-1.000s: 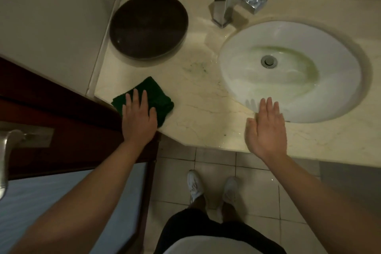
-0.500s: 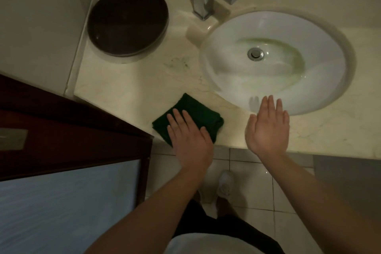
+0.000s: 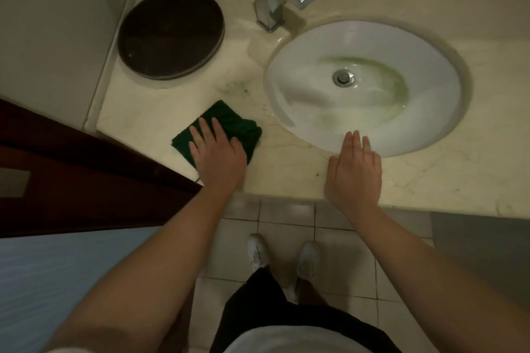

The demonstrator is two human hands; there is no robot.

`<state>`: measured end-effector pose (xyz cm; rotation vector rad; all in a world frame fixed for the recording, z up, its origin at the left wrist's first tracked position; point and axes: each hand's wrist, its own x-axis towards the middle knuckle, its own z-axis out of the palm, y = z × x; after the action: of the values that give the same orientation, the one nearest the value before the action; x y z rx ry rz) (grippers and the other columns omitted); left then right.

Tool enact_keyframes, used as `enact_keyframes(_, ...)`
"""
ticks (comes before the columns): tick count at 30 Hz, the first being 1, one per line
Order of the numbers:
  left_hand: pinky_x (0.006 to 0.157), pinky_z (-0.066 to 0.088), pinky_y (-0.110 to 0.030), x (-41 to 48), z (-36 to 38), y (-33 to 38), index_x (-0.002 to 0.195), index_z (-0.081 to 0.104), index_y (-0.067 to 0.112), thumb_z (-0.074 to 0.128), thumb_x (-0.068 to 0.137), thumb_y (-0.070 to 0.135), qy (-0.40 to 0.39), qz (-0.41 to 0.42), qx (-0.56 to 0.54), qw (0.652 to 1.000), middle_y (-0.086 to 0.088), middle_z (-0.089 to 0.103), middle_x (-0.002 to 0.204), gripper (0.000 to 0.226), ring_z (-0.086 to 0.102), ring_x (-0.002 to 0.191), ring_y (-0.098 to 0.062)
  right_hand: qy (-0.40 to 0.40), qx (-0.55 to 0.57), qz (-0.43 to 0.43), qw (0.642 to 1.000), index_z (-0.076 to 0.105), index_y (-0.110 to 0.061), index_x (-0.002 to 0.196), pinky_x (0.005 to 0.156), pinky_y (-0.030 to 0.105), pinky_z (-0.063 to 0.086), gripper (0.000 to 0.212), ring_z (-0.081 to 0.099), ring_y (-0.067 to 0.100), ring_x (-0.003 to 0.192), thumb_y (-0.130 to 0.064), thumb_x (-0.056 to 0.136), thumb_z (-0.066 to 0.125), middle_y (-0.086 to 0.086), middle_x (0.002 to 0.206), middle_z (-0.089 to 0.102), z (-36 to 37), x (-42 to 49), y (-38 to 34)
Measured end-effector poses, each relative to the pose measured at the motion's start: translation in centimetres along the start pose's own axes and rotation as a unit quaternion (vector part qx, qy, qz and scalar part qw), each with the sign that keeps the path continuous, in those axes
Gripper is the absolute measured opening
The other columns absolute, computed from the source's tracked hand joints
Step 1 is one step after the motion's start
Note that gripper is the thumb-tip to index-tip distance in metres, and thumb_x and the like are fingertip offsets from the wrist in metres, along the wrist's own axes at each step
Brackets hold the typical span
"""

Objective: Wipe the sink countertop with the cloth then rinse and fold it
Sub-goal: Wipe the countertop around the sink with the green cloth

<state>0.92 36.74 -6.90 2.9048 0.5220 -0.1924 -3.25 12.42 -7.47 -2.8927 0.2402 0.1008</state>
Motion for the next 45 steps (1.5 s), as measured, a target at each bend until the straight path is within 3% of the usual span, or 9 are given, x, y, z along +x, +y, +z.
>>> enact_keyframes(5,0.119,0.011,-0.054,-1.8,0.7,5.7,0.154,0.011,0.019,0.020,0.096,0.041,-0.024,0.138,0.028,0.990,-0.016,0.011,0.161,0.062,0.007,0.148,-0.037,0.028,0.043,-0.068,0.996,0.037,0.001,0.144,0.108,0.049,0.040,0.056,0.039,0.036,0.139,-0.013,0.091,0.041,0.021,0.149,0.041,-1.4,1.0,5.2)
enact_keyframes(14,0.119,-0.001,-0.053,-11.0,3.2,15.8,0.152,0.014,0.033,0.021,0.097,0.046,-0.114,0.271,0.029,0.955,-0.009,0.006,0.163,0.057,-0.008,0.148,-0.037,0.075,0.078,-0.005,0.994,0.033,0.002,0.146,0.117,0.042,0.024,0.066,0.026,0.033,0.145,0.006,0.081,0.047,0.019,0.151,0.039,-1.5,0.9,7.0)
enact_keyframes(18,0.120,0.005,-0.053,-10.6,2.8,13.1,0.152,0.018,0.033,0.019,0.094,0.047,-0.108,0.347,0.050,0.930,-0.008,0.010,0.163,0.059,-0.003,0.149,-0.034,0.074,0.072,-0.020,0.994,0.037,0.002,0.144,0.117,0.043,0.027,0.056,0.030,0.035,0.144,0.003,0.089,0.043,0.019,0.149,0.042,-1.3,0.9,7.3)
enact_keyframes(23,0.119,0.006,-0.050,-6.1,0.8,1.6,0.150,0.012,0.037,0.026,0.092,0.048,-0.109,0.465,0.123,0.870,-0.003,0.006,0.161,0.061,-0.003,0.148,-0.031,0.065,0.065,-0.026,0.995,0.040,0.003,0.142,0.114,0.047,0.032,0.050,0.032,0.037,0.142,-0.003,0.092,0.042,0.020,0.146,0.047,-1.3,1.0,7.2)
enact_keyframes(26,0.115,0.021,-0.059,-1.6,-0.9,-4.0,0.149,0.016,0.031,0.025,0.093,0.044,-0.086,0.361,0.100,0.923,-0.008,0.013,0.160,0.059,0.006,0.147,-0.037,0.058,0.044,-0.012,0.997,0.039,0.003,0.142,0.115,0.048,0.030,0.051,0.029,0.037,0.144,-0.005,0.092,0.042,0.020,0.147,0.045,-1.4,1.0,6.8)
enact_keyframes(30,0.118,0.015,-0.054,-2.0,-0.6,-2.8,0.151,0.003,0.026,0.013,0.093,0.045,-0.042,0.197,0.128,0.971,-0.014,0.009,0.162,0.062,0.006,0.147,-0.040,0.030,0.006,0.016,0.999,0.031,0.001,0.147,0.120,0.046,0.021,0.053,0.020,0.035,0.147,-0.014,0.097,0.040,0.018,0.155,0.033,-1.4,1.0,4.6)
enact_keyframes(36,0.119,0.007,-0.055,-9.8,1.7,6.9,0.152,0.018,0.029,0.023,0.092,0.046,-0.084,0.297,0.049,0.950,-0.011,0.009,0.162,0.062,0.000,0.148,-0.038,0.001,-0.052,0.016,0.999,0.021,-0.006,0.152,0.122,0.044,0.011,0.056,0.013,0.029,0.150,-0.027,0.101,0.032,0.011,0.160,0.023,-0.1,1.0,1.0)
enact_keyframes(39,0.119,0.010,-0.052,-9.0,1.5,5.4,0.152,0.022,0.029,0.027,0.092,0.046,-0.089,0.316,0.031,0.944,-0.007,0.013,0.162,0.062,0.003,0.149,-0.033,-0.013,-0.033,0.001,0.999,0.019,-0.003,0.152,0.122,0.043,0.012,0.058,0.011,0.033,0.149,-0.029,0.102,0.032,0.015,0.160,0.020,0.1,1.4,-0.8)
enact_keyframes(45,0.119,0.010,-0.050,-0.8,-0.8,-4.8,0.153,0.015,0.026,0.020,0.092,0.047,-0.028,0.097,0.042,0.994,-0.010,0.012,0.162,0.065,0.006,0.148,-0.034,-0.035,-0.013,-0.115,0.993,0.031,-0.006,0.150,0.118,0.045,0.018,0.060,0.021,0.033,0.147,-0.032,0.096,0.022,0.014,0.157,0.031,1.2,1.2,-7.3)
